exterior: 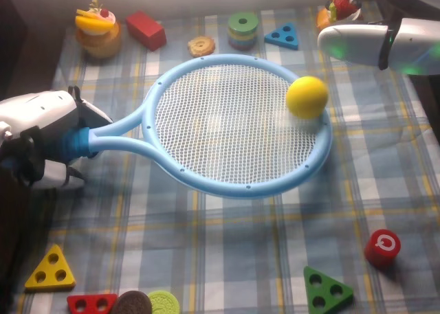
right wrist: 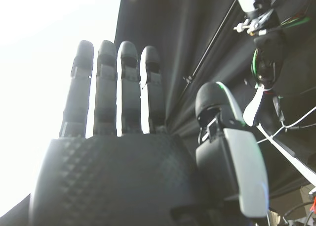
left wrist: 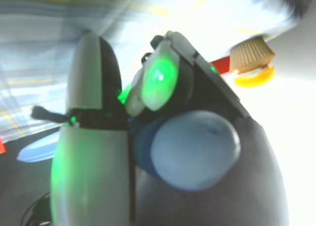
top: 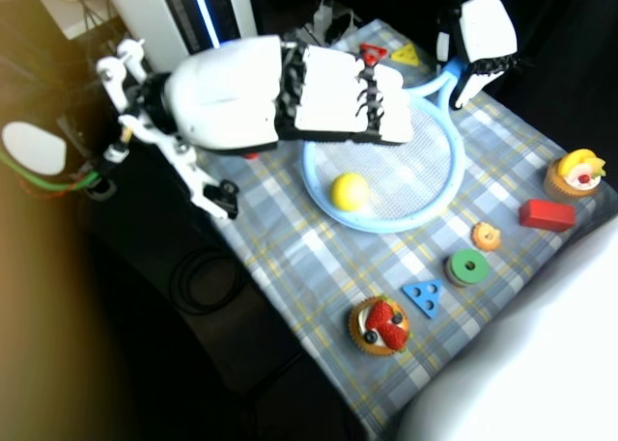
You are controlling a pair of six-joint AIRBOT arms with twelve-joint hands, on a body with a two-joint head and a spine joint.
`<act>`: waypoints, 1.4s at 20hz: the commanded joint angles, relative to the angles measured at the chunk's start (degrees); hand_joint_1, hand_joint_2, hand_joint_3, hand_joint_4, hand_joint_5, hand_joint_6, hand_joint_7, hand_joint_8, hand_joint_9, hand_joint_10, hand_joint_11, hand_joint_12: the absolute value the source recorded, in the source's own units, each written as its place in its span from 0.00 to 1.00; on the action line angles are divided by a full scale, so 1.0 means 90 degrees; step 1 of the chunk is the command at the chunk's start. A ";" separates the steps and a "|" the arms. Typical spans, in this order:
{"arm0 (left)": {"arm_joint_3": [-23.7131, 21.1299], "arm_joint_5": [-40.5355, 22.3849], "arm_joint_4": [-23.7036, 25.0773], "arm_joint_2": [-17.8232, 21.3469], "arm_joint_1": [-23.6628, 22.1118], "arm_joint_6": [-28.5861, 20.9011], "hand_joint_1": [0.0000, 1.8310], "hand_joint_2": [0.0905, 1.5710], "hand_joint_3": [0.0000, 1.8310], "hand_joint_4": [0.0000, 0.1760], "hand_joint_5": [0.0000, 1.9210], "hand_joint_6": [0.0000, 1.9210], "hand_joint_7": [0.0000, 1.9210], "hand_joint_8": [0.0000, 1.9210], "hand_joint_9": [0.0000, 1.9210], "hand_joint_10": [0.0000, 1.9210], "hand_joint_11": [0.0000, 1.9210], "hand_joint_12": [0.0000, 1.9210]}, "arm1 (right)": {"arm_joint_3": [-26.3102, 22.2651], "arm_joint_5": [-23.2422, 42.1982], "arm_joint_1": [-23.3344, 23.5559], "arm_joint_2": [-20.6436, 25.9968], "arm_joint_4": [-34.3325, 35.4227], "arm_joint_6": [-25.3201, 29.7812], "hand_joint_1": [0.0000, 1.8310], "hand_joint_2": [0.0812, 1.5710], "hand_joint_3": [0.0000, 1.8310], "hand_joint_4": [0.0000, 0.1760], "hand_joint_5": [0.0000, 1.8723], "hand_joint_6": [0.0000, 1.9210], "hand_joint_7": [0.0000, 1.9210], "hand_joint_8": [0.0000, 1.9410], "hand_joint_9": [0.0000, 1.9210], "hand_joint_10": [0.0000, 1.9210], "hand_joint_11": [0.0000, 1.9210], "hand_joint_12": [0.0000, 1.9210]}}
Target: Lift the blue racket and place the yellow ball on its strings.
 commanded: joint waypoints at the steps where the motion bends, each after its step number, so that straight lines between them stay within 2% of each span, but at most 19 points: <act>1: 0.0054 -0.0255 0.0028 -0.0085 -0.0024 0.0042 0.91 0.72 0.00 0.94 0.42 1.00 0.57 1.00 0.73 1.00 0.76 1.00 | -0.0025 0.0728 0.0042 0.0008 0.0281 0.0010 0.03 0.86 0.00 0.08 0.25 0.00 0.24 0.00 0.21 0.00 0.15 0.08; 4: 0.0087 -0.0222 -0.0005 -0.0109 -0.0024 0.0042 0.91 0.71 0.00 0.96 0.41 1.00 0.56 1.00 0.71 1.00 0.73 1.00 | -0.0027 0.0728 0.0019 0.0005 0.0289 0.0010 0.03 0.86 0.00 0.04 0.25 0.00 0.24 0.00 0.21 0.00 0.15 0.08; 5: 0.0094 -0.0210 -0.0019 -0.0119 -0.0024 0.0050 0.91 0.72 0.00 0.99 0.41 1.00 0.56 1.00 0.71 1.00 0.73 1.00 | -0.0027 0.0728 0.0006 0.0009 0.0293 0.0010 0.03 0.86 0.00 0.00 0.26 0.00 0.25 0.00 0.21 0.00 0.16 0.08; 9: 0.0098 -0.0150 -0.0075 -0.0135 -0.0023 0.0162 0.93 0.71 0.00 1.00 0.38 1.00 0.52 1.00 0.66 1.00 0.71 1.00 | -0.0027 0.0728 -0.0018 0.0013 0.0307 0.0010 0.02 0.87 0.00 0.00 0.26 0.00 0.25 0.00 0.21 0.00 0.15 0.09; 12: 0.0094 -0.0096 -0.0079 -0.0145 -0.0023 0.0208 0.94 0.70 0.00 0.97 0.40 1.00 0.51 1.00 0.66 1.00 0.70 1.00 | -0.0027 0.0727 -0.0039 0.0015 0.0311 0.0012 0.03 0.87 0.00 0.00 0.27 0.00 0.26 0.00 0.22 0.00 0.06 0.29; 13: 0.0094 -0.0085 -0.0079 -0.0146 -0.0023 0.0215 0.93 0.70 0.00 0.96 0.39 1.00 0.50 1.00 0.66 1.00 0.70 1.00 | -0.0027 0.0727 -0.0042 0.0015 0.0312 0.0012 0.03 0.87 0.00 0.00 0.27 0.00 0.26 0.00 0.22 0.00 0.06 0.30; 14: 0.0090 -0.0082 -0.0079 -0.0146 -0.0023 0.0229 0.92 0.71 0.00 0.99 0.38 1.00 0.49 1.00 0.64 1.00 0.67 1.00 | -0.0027 0.0727 -0.0044 0.0017 0.0313 0.0012 0.04 0.87 0.00 0.00 0.27 0.00 0.27 0.00 0.22 0.00 0.04 0.33; 17: 0.0067 -0.0076 -0.0097 -0.0145 -0.0022 0.0312 0.91 0.68 0.00 1.00 0.38 1.00 0.45 1.00 0.59 1.00 0.66 1.00 | -0.0027 0.0725 -0.0068 0.0028 0.0320 0.0014 0.05 0.87 0.00 0.00 0.27 0.00 0.27 0.00 0.22 0.00 0.00 0.37; 18: 0.0040 -0.0076 -0.0174 -0.0144 -0.0021 0.0473 0.86 0.68 0.00 0.92 0.38 1.00 0.43 1.00 0.57 1.00 0.65 1.00 | -0.0027 0.0725 -0.0074 0.0038 0.0328 0.0014 0.06 0.87 0.00 0.03 0.27 0.00 0.26 0.00 0.21 0.00 0.01 0.36; 19: 0.0025 -0.0080 -0.0213 -0.0144 -0.0021 0.0569 0.86 0.68 0.00 0.92 0.38 1.00 0.43 1.00 0.57 1.00 0.65 1.00 | -0.0027 0.0725 -0.0077 0.0040 0.0332 0.0014 0.06 0.87 0.00 0.03 0.27 0.00 0.26 0.00 0.21 0.00 0.01 0.36; 20: 0.0000 -0.0088 -0.0251 -0.0144 -0.0021 0.0687 0.80 0.68 0.00 0.78 0.35 1.00 0.37 1.00 0.52 1.00 0.60 1.00 | -0.0027 0.0725 -0.0081 0.0043 0.0338 0.0014 0.05 0.87 0.00 0.05 0.27 0.00 0.27 0.00 0.21 0.00 0.02 0.33; 21: -0.0028 -0.0103 -0.0271 -0.0144 -0.0016 0.0779 0.78 0.68 0.00 0.42 0.32 1.00 0.34 1.00 0.49 1.00 0.56 1.00 | -0.0027 0.0725 -0.0085 0.0045 0.0339 0.0014 0.04 0.87 0.00 0.06 0.27 0.00 0.26 0.00 0.21 0.00 0.03 0.33; 22: -0.0039 -0.0111 -0.0290 -0.0144 -0.0008 0.0781 0.72 0.69 0.00 0.13 0.25 0.99 0.29 1.00 0.43 1.00 0.50 1.00 | -0.0027 0.0725 -0.0088 0.0045 0.0339 0.0014 0.04 0.87 0.00 0.04 0.27 0.00 0.26 0.00 0.21 0.00 0.02 0.32; 23: -0.0046 -0.0111 -0.0293 -0.0144 -0.0007 0.0781 0.70 0.70 0.00 0.11 0.21 0.98 0.26 1.00 0.39 1.00 0.45 1.00 | -0.0026 0.0725 -0.0088 0.0042 0.0339 0.0014 0.04 0.88 0.00 0.04 0.27 0.00 0.26 0.00 0.21 0.00 0.02 0.32; 24: -0.0056 -0.0109 -0.0293 -0.0144 -0.0007 0.0781 0.65 0.71 0.00 0.12 0.19 0.93 0.24 1.00 0.36 1.00 0.41 1.00 | -0.0025 0.0725 -0.0088 0.0038 0.0339 0.0014 0.05 0.87 0.00 0.09 0.27 0.00 0.26 0.00 0.21 0.00 0.02 0.33; 25: -0.0067 -0.0110 -0.0293 -0.0144 -0.0007 0.0782 0.64 0.72 0.00 0.10 0.17 0.89 0.22 1.00 0.35 1.00 0.40 1.00 | -0.0024 0.0724 -0.0090 0.0037 0.0339 0.0014 0.03 0.87 0.00 0.09 0.27 0.00 0.26 0.00 0.20 0.00 0.00 0.33; 26: -0.0076 -0.0115 -0.0293 -0.0143 -0.0006 0.0782 0.61 0.73 0.00 0.12 0.17 0.87 0.21 0.99 0.34 1.00 0.39 1.00 | -0.0024 0.0724 -0.0094 0.0038 0.0339 0.0014 0.03 0.87 0.00 0.10 0.27 0.00 0.25 0.00 0.19 0.00 0.00 0.33; 27: -0.0082 -0.0115 -0.0293 -0.0136 -0.0006 0.0782 0.55 0.79 0.01 0.00 0.31 0.80 0.20 0.99 0.32 1.00 0.37 1.00 | -0.0022 0.0724 -0.0099 0.0040 0.0339 0.0014 0.02 0.88 0.00 0.10 0.27 0.00 0.26 0.00 0.20 0.00 0.00 0.33; 28: -0.0098 -0.0125 -0.0293 -0.0114 -0.0008 0.0782 0.59 0.72 0.00 0.07 0.22 0.78 0.20 0.97 0.30 1.00 0.35 1.00 | -0.0017 0.0724 -0.0104 0.0041 0.0339 0.0014 0.02 0.88 0.00 0.08 0.27 0.00 0.26 0.00 0.20 0.00 0.00 0.34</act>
